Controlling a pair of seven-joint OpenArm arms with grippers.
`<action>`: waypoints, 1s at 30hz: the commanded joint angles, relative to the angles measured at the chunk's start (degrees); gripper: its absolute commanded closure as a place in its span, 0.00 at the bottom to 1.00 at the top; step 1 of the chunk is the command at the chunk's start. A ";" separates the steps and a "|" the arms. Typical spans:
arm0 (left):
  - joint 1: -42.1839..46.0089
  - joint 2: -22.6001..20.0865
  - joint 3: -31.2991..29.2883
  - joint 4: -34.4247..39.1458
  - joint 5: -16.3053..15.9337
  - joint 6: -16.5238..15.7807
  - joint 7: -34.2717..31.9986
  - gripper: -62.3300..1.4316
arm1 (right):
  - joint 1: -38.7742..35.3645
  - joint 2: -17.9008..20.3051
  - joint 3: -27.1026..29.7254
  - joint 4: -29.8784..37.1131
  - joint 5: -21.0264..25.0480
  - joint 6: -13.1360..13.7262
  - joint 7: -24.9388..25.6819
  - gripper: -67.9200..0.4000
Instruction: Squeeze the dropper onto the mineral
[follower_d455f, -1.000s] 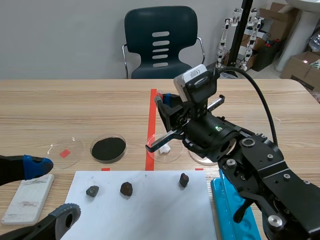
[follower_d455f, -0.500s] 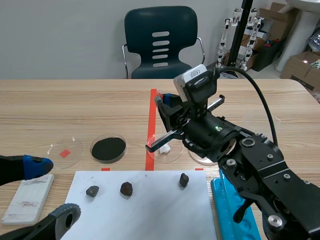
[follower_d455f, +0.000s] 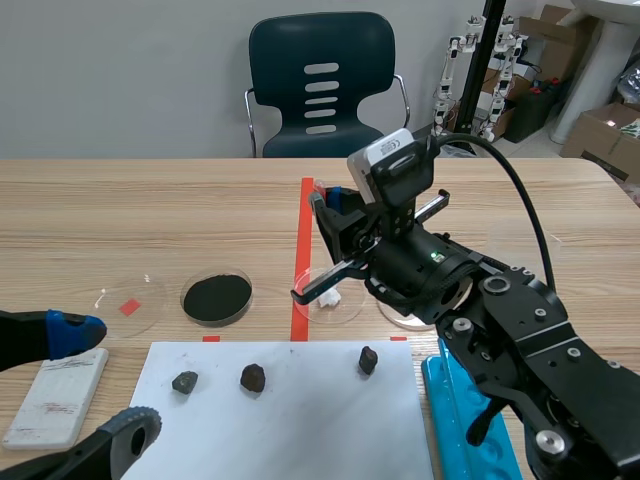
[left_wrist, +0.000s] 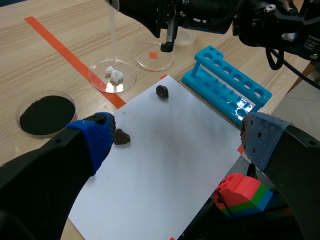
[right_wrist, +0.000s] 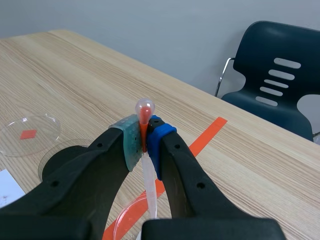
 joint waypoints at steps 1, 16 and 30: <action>-0.17 0.31 -0.15 0.74 -0.57 -0.15 -0.83 0.15 | 1.03 0.07 0.13 1.22 0.57 0.02 1.01 0.98; -0.17 0.31 -0.15 0.74 -0.57 -0.15 -0.83 0.15 | -11.89 4.20 2.84 22.43 2.01 0.07 -0.76 0.98; -0.17 0.31 -0.15 0.74 -0.57 -0.15 -0.83 0.15 | -39.23 6.99 14.56 47.67 4.57 0.26 -0.90 0.98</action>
